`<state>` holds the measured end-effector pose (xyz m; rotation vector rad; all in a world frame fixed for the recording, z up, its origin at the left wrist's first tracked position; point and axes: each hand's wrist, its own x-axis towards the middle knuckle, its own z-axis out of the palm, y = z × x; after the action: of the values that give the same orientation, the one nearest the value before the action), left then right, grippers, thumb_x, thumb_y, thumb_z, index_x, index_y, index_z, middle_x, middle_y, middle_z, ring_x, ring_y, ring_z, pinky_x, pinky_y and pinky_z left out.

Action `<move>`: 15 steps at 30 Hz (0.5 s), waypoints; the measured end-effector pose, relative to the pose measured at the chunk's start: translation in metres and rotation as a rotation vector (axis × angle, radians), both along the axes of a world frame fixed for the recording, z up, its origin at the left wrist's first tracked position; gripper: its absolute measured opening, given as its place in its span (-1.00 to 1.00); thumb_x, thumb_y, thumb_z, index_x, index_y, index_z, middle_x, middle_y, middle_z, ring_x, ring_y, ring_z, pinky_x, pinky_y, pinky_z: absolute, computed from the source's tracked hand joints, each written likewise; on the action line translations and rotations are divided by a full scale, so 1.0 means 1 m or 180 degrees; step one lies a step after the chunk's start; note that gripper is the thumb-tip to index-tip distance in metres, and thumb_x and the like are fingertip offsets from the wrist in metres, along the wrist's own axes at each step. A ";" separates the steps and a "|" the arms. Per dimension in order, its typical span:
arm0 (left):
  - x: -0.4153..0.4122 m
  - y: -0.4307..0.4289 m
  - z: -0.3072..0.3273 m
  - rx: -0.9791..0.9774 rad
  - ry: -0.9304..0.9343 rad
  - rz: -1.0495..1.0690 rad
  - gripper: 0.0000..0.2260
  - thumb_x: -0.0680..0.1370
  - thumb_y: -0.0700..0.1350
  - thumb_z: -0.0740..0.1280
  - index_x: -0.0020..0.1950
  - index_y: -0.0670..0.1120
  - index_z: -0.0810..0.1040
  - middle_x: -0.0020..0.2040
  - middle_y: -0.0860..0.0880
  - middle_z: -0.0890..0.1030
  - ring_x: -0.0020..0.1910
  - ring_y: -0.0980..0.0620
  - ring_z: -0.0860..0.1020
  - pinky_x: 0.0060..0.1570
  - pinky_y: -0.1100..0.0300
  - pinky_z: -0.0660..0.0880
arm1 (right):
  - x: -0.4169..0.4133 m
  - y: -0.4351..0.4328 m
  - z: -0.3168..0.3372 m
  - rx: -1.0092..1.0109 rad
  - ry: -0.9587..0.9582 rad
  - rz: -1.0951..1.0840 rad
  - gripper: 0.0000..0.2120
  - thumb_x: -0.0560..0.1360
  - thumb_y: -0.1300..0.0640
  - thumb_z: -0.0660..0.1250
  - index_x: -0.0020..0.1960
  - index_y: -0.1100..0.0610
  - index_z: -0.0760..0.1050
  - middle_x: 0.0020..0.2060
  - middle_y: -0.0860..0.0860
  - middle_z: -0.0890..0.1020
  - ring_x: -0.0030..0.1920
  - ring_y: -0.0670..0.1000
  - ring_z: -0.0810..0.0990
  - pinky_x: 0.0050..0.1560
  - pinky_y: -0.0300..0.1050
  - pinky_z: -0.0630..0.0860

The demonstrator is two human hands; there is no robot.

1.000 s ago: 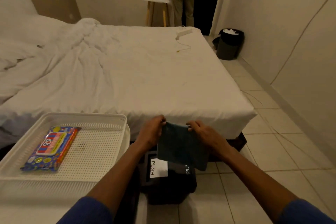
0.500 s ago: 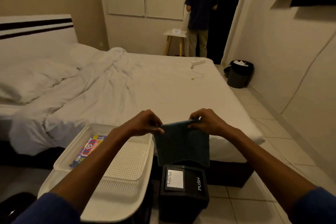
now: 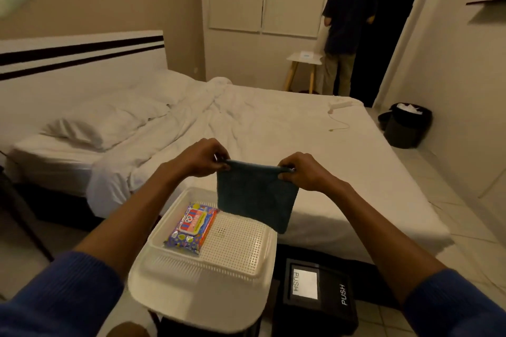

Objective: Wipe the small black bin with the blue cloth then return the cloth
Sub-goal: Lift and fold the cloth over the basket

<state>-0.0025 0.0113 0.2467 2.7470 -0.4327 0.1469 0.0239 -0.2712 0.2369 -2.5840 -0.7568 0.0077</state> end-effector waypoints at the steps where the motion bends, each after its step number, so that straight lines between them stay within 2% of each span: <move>1: 0.004 0.007 0.000 0.0023 -0.0061 0.0064 -0.83 0.53 -0.10 0.40 0.08 -0.10 0.66 -0.02 -0.05 0.65 -0.06 0.03 0.59 0.00 0.07 0.58 | 0.004 0.008 -0.001 0.0017 -0.0001 -0.0019 -0.83 0.54 0.19 0.36 0.10 0.17 0.64 -0.03 0.08 0.66 -0.07 0.05 0.57 -0.05 -0.04 0.56; 4: 0.017 0.023 -0.010 0.0106 -0.0175 0.0236 -0.87 0.53 -0.11 0.39 0.06 -0.07 0.64 0.01 -0.05 0.63 -0.05 0.01 0.56 -0.03 0.03 0.55 | 0.016 0.029 -0.015 0.0089 0.0020 -0.0098 -0.83 0.54 0.22 0.35 0.10 0.18 0.64 -0.03 0.10 0.67 -0.06 0.08 0.59 -0.01 0.01 0.59; 8: 0.035 0.033 -0.044 0.0156 -0.0065 0.0434 -0.86 0.53 -0.13 0.38 0.08 -0.06 0.62 0.06 -0.06 0.62 -0.07 0.04 0.51 -0.10 0.14 0.45 | 0.030 0.048 -0.050 0.0121 0.0163 -0.0248 -0.81 0.55 0.27 0.33 0.13 0.17 0.63 0.01 0.11 0.67 -0.04 0.06 0.59 -0.01 -0.08 0.56; 11: 0.047 0.035 -0.070 -0.0099 -0.0060 0.0581 -0.87 0.54 -0.14 0.37 0.08 -0.06 0.62 0.08 -0.08 0.63 -0.02 -0.02 0.56 -0.07 0.15 0.46 | 0.037 0.056 -0.078 0.0224 0.0151 -0.0437 -0.79 0.55 0.29 0.31 0.14 0.17 0.62 0.03 0.10 0.67 -0.03 0.04 0.59 -0.05 -0.18 0.48; 15: 0.050 0.035 -0.099 -0.0586 -0.0256 0.0788 -0.87 0.55 -0.20 0.34 0.07 -0.10 0.62 0.06 -0.09 0.64 0.03 -0.07 0.57 -0.03 0.14 0.46 | 0.039 0.062 -0.104 0.0467 -0.0058 -0.0577 -0.78 0.55 0.29 0.31 0.13 0.12 0.63 0.01 0.08 0.69 -0.01 0.07 0.62 -0.04 -0.15 0.52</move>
<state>0.0480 0.0461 0.1480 2.6088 -0.0918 0.3429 0.0627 -0.2094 0.1326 -2.5048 -0.5068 -0.1226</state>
